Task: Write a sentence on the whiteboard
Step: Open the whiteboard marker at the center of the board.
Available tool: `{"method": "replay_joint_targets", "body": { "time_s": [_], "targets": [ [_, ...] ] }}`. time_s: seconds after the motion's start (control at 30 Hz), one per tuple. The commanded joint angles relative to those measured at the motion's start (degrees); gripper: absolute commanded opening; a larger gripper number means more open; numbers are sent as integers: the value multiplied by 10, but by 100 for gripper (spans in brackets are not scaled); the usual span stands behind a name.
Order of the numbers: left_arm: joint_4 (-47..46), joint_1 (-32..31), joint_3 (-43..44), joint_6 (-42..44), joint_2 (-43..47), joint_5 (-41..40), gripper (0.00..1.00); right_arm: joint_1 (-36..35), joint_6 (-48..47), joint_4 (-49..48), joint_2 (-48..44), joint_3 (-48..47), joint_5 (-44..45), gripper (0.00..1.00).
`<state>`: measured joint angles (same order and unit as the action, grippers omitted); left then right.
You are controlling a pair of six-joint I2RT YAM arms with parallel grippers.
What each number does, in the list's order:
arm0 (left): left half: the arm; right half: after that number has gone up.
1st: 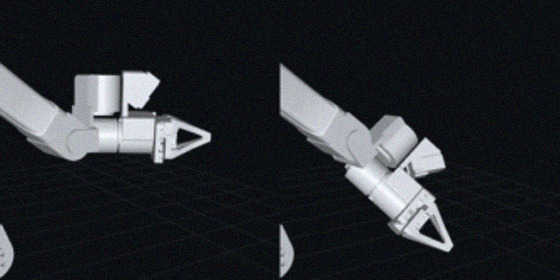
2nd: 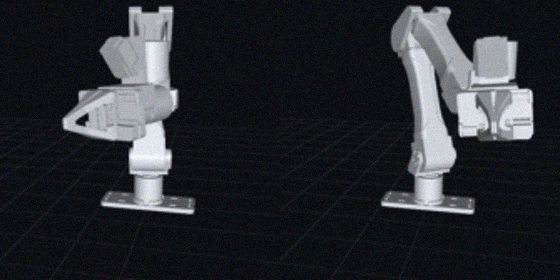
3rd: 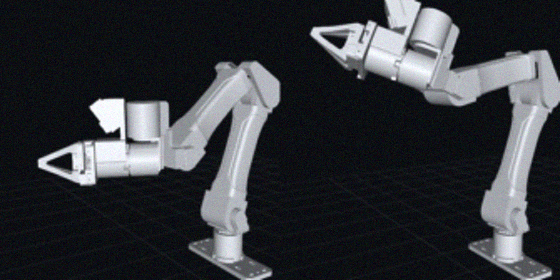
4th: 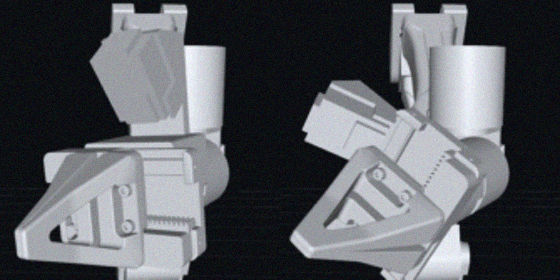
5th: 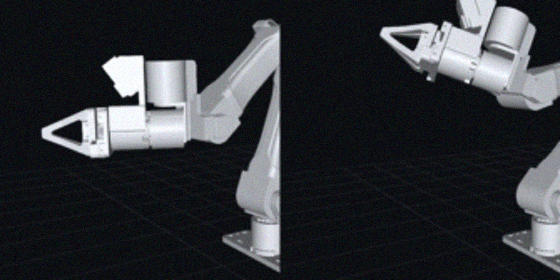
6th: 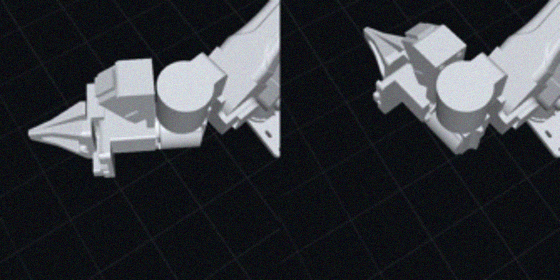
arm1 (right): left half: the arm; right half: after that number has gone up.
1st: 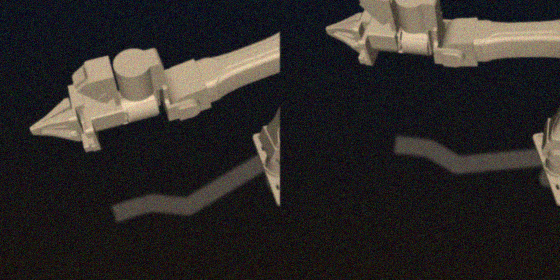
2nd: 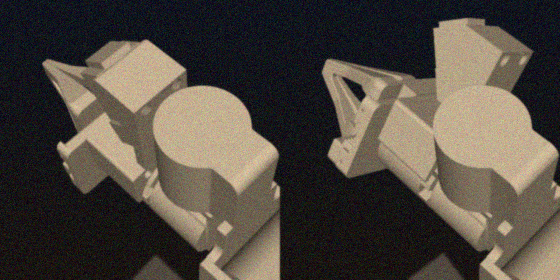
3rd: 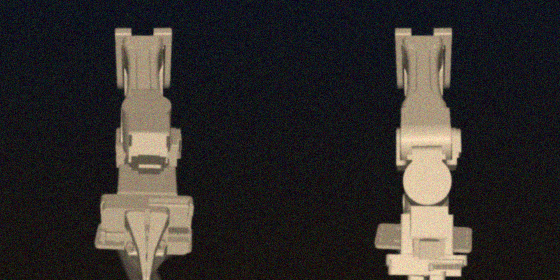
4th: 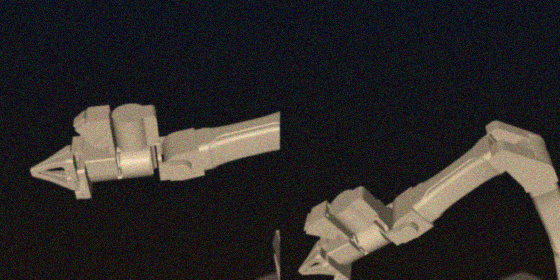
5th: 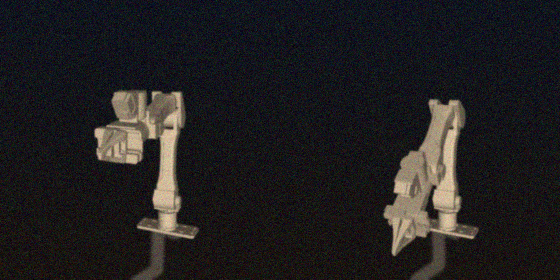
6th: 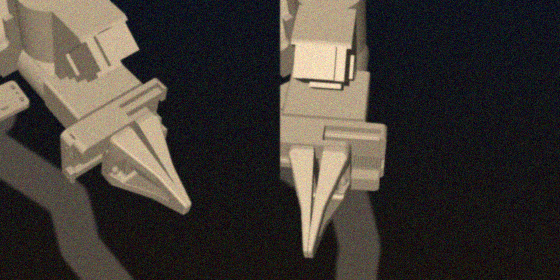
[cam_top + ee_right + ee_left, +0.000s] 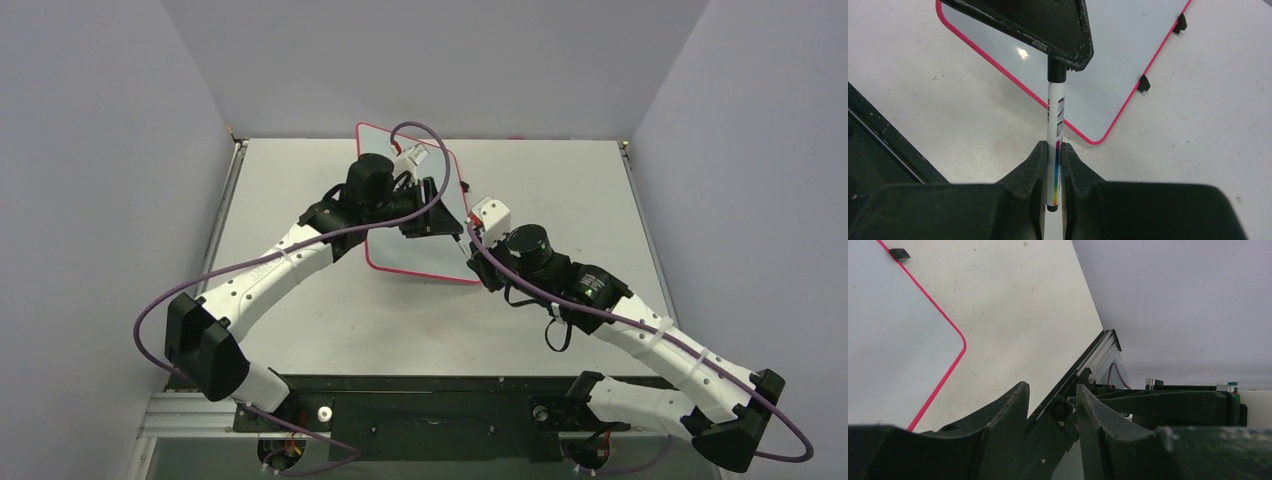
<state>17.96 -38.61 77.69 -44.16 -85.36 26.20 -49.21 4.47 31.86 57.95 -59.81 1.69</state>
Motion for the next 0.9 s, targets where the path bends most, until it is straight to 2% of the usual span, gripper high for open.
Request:
{"method": "replay_joint_targets", "body": {
  "time_s": [0.0, 0.07, 0.13, 0.23, 0.33, 0.37, 0.4, 0.43, 0.47, 0.5, 0.53, 0.57, 0.63, 0.87],
  "targets": [
    [-35, -5, 30, -6, -2, 3, 36, -7, -12, -27, -10, -24, 19, 0],
    [-36, -6, 27, -8, -1, 2, 33, -8, -13, -29, -11, -23, 20, 0],
    [-41, -6, 23, -10, 0, 3, 24, -9, -14, -31, -12, -21, 21, 0],
    [-54, -7, 13, -20, 3, -1, 1, -10, -15, -34, -13, -19, 23, 0],
    [-72, -7, 2, -33, 6, -1, 0, -11, -10, -38, -13, -16, 34, 0],
    [-85, -7, 0, -41, 10, -2, 0, -11, -6, -39, -14, -16, 50, 16],
    [-92, -7, -6, -45, 12, -4, 0, -11, 6, -42, -15, -14, 62, 27],
    [-103, -7, -8, -50, 19, -9, 0, -10, 16, -43, -18, -13, 96, 48],
    [-107, -7, -11, -52, 22, -17, 0, -8, 34, -44, -20, -12, 106, 56],
    [-114, -6, -11, -54, 27, -22, 0, -3, 41, -46, -25, -12, 109, 71],
    [-117, -6, -10, -55, 31, -32, 0, 2, 56, -52, -27, -11, 105, 77],
    [-123, -6, -10, -55, 35, -36, 0, 10, 63, -57, -36, -9, 87, 82],
    [-132, -4, -8, -54, 41, -45, 0, 31, 88, -76, -51, -3, 43, 84],
    [-180, 12, 10, -61, 54, -36, 0, 152, 214, -184, -88, 28, -169, 84]
  ]
}}
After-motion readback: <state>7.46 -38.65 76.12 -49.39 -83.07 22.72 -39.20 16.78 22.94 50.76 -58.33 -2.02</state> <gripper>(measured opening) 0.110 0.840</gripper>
